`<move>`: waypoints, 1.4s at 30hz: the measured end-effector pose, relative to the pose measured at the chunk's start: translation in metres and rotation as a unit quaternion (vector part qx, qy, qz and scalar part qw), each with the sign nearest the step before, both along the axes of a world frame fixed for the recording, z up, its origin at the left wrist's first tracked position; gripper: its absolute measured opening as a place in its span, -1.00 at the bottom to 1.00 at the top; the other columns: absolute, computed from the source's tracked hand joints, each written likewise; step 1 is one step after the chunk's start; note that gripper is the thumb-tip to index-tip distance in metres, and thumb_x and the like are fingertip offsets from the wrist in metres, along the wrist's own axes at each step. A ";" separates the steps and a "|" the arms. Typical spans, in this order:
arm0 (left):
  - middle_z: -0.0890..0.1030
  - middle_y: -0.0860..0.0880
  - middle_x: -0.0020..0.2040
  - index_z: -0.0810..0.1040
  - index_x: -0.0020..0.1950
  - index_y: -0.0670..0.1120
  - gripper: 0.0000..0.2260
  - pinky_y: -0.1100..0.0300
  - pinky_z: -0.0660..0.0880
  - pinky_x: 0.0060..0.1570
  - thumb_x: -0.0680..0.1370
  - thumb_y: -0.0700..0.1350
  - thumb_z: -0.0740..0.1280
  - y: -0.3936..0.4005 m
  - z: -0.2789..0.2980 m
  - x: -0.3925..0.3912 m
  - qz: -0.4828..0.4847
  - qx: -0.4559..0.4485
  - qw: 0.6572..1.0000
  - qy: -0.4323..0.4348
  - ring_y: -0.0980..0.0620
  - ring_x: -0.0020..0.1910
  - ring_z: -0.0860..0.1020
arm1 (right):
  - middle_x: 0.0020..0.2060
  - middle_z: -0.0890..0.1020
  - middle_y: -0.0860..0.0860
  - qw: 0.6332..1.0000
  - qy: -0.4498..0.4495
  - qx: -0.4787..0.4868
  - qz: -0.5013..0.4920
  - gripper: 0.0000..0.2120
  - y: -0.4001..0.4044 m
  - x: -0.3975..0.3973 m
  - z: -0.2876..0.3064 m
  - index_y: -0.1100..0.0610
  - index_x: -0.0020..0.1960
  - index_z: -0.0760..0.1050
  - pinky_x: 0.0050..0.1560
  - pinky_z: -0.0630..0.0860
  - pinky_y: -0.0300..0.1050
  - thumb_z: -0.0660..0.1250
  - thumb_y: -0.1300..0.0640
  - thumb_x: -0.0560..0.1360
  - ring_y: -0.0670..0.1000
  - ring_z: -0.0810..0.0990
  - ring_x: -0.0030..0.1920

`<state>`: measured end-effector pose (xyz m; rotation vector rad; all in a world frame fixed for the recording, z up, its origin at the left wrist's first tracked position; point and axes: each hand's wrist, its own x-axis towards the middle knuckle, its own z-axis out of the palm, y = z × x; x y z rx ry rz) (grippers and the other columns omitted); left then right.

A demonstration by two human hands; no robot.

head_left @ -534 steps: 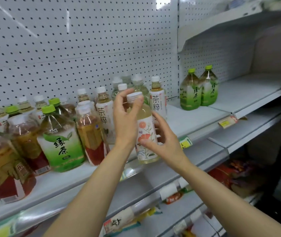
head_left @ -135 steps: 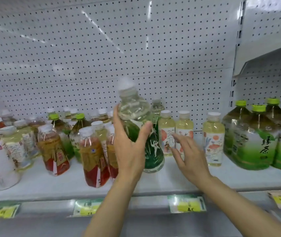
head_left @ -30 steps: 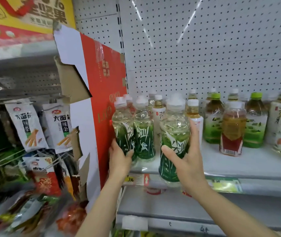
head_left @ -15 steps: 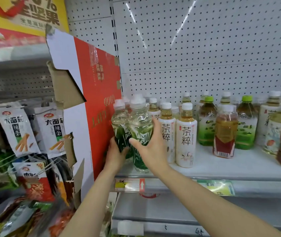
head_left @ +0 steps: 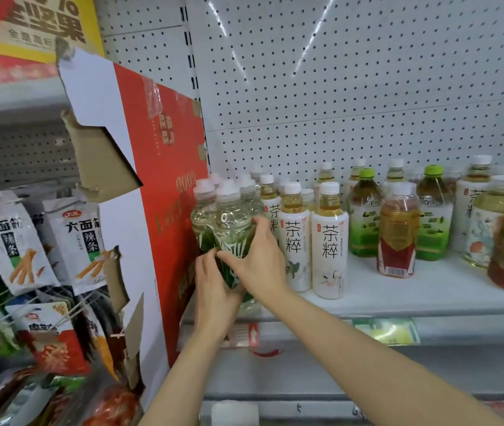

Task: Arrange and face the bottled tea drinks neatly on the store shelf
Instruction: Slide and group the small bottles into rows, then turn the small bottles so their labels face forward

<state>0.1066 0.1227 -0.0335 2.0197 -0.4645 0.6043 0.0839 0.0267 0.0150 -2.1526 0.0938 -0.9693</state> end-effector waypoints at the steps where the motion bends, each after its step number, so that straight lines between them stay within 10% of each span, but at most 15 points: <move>1: 0.38 -0.12 0.30 0.34 0.41 -0.21 -0.34 0.25 0.31 0.24 0.36 -0.31 0.50 -0.001 0.000 0.002 0.002 -0.004 1.000 0.003 -0.04 0.28 0.38 | 0.25 0.52 -0.01 1.000 0.003 -0.019 0.000 -0.23 -0.003 0.000 0.001 0.06 0.40 0.21 0.17 0.52 -0.04 0.52 -0.15 0.36 0.02 0.50 0.25; 8: 0.36 -0.19 0.36 0.29 0.45 -0.23 -0.31 -0.07 0.36 0.37 0.42 -0.19 0.54 -0.017 -0.002 0.014 0.018 0.004 1.000 0.024 -0.15 0.37 0.36 | 0.32 0.49 0.02 0.984 -0.007 -0.175 -0.008 -0.41 -0.034 -0.032 -0.008 0.10 0.49 0.29 0.25 0.47 -0.11 0.38 0.01 0.53 0.00 0.45 0.32; 14: 0.41 -0.19 0.32 0.33 0.43 -0.18 -0.39 -0.05 0.37 0.31 0.46 -0.09 0.50 -0.032 0.017 -0.018 0.114 -0.057 0.985 -0.117 -0.16 0.29 0.38 | 0.16 0.55 0.15 0.929 -0.260 -0.236 -0.116 -0.55 -0.096 -0.064 -0.014 0.23 0.29 0.49 0.18 0.48 -0.04 0.46 0.13 0.45 0.13 0.49 0.15; 19: 0.34 -0.12 0.40 0.27 0.49 -0.18 -0.47 0.20 0.26 0.36 0.58 -0.09 0.35 -0.096 0.069 -0.040 0.024 -0.027 0.979 -0.201 0.00 0.36 0.34 | 0.42 0.28 0.18 0.970 -0.128 -0.173 -0.115 -0.13 -0.135 -0.065 -0.013 0.02 0.59 0.00 0.31 0.43 0.15 0.44 -0.04 0.46 0.19 0.34 0.39; 23: 0.24 -0.16 0.51 0.11 0.58 -0.15 -0.43 0.05 0.28 0.40 0.64 -0.01 0.24 -0.132 0.091 -0.035 0.041 0.031 0.993 -0.106 -0.11 0.47 0.28 | 0.38 0.36 0.14 0.989 -0.048 -0.119 -0.073 0.04 -0.145 -0.056 -0.014 -0.17 0.58 -0.27 -0.03 0.60 0.06 0.46 -0.13 0.44 0.11 0.50 0.24; 33: 0.39 -0.27 0.39 0.11 0.54 -0.23 -0.27 -0.05 0.47 0.07 0.58 0.20 0.28 -0.151 0.098 -0.012 0.109 0.125 0.982 0.088 -0.27 0.27 0.49 | 0.37 0.46 0.06 0.999 -0.015 -0.050 0.001 -0.10 -0.168 -0.064 -0.015 -0.20 0.57 -0.16 0.06 0.56 0.06 0.40 -0.16 0.49 0.07 0.50 0.27; 42: 0.45 -0.09 0.37 0.24 0.48 -0.11 -0.39 -0.13 0.52 0.18 0.56 0.16 0.33 -0.192 0.091 -0.035 0.016 0.119 0.990 0.071 -0.13 0.26 0.52 | 0.38 0.45 0.09 0.997 -0.005 -0.062 -0.047 -0.08 -0.222 -0.086 -0.020 -0.06 0.58 -0.05 0.14 0.50 0.01 0.46 -0.12 0.45 0.08 0.45 0.31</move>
